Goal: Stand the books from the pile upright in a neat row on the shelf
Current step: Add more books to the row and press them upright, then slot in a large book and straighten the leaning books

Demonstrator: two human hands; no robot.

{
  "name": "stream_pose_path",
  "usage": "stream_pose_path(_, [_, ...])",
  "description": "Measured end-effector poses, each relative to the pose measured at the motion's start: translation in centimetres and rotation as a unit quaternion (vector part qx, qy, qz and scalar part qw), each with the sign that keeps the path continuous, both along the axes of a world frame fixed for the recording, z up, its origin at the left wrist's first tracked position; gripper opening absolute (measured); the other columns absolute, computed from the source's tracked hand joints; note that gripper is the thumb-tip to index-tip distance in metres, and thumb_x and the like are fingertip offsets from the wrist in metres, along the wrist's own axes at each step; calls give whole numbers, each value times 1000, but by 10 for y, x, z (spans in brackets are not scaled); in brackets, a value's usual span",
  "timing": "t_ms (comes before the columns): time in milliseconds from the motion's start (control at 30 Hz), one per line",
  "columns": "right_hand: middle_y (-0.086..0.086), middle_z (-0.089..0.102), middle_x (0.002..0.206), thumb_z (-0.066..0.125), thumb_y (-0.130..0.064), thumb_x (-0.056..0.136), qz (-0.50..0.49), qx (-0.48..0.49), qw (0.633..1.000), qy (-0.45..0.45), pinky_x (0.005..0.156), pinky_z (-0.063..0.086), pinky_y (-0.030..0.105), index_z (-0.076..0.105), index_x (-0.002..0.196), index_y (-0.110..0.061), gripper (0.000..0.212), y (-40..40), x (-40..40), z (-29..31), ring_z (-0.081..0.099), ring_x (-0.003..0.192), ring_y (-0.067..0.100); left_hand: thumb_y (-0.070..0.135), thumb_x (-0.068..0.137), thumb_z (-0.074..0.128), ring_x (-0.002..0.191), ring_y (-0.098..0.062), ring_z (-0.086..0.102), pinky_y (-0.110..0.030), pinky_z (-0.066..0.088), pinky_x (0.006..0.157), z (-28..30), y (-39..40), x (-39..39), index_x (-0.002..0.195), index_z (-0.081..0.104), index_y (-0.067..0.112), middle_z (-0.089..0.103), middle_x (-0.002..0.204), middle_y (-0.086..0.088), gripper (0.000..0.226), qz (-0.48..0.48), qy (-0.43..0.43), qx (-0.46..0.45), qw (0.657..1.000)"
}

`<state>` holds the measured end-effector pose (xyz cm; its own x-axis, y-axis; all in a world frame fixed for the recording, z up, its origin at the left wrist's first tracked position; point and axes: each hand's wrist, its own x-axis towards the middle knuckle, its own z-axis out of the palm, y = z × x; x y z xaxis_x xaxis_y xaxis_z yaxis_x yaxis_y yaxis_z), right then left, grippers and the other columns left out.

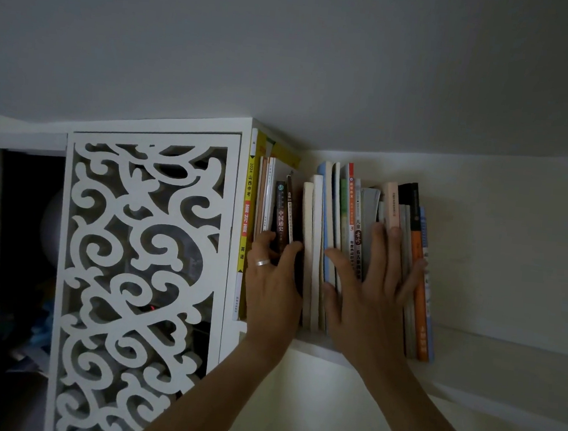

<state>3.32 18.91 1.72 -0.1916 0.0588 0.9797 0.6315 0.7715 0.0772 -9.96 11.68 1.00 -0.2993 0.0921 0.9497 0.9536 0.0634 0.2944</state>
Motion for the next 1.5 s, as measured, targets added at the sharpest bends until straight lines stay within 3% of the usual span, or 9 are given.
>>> stream_pose_path(200, [21,19,167,66,-41,92,11,-3,1000,13,120,5,70,64,132,-28,43,1,-1,-1,8,156,41,53,100,54,137,-29,45,-39,47,106,2,1,11,125,68,20,37,155,-13,44,62,5,-27,998])
stream_pose_path(500, [21,19,167,68,-39,90,19,1,1000,17,119,7,71,62,135,-29,47,-1,0,0,8,156,41,32,77,75,119,-13,37,-38,47,96,25,-3,22,71,68,16,45,130,2,19,22,-68,22,997])
stream_pose_path(667, [22,17,167,72,-50,84,17,9,1000,-1,118,7,73,59,140,-38,59,3,-1,-1,7,155,44,27,81,73,110,-7,42,-21,47,87,8,-21,42,94,57,16,35,120,13,24,-75,-75,93,990])
stream_pose_path(800, [20,19,167,70,-57,89,56,20,998,0,119,5,72,60,138,-44,52,2,-4,0,9,155,43,49,87,58,88,-11,58,-27,59,68,11,-28,53,114,45,23,52,104,5,39,-128,-86,30,988])
stream_pose_path(1000, [12,24,167,56,-38,98,187,-35,981,28,118,3,73,73,114,-32,24,-11,3,5,9,157,34,73,92,35,124,-14,58,-36,56,102,8,-31,47,156,33,22,49,141,-2,81,-180,-117,-66,975])
stream_pose_path(1200, [16,27,165,50,-68,89,100,-79,992,-2,120,12,68,72,120,-22,60,-50,6,6,13,156,35,78,97,24,126,-16,65,-49,52,107,9,-37,32,134,66,38,73,128,4,69,-418,-270,37,866])
stream_pose_path(1300, [18,44,151,73,-60,81,6,-112,994,-9,115,32,61,68,123,-7,67,-68,-9,7,38,143,39,73,99,25,128,-11,63,-48,49,111,8,-38,28,126,70,44,72,128,8,61,-407,-307,41,860])
stream_pose_path(1400, [10,53,131,77,-39,87,63,-219,973,35,98,55,40,64,120,-6,49,-84,-16,6,59,119,26,54,110,26,121,-9,66,-46,53,107,6,-40,29,113,73,48,75,121,8,48,-384,-336,33,859])
stream_pose_path(1500, [4,55,122,69,-26,93,142,-211,962,97,91,43,9,60,124,-5,39,-98,-11,0,53,106,3,58,108,26,115,-7,69,-44,56,104,8,-42,29,125,71,32,76,118,7,55,-359,-309,31,880])
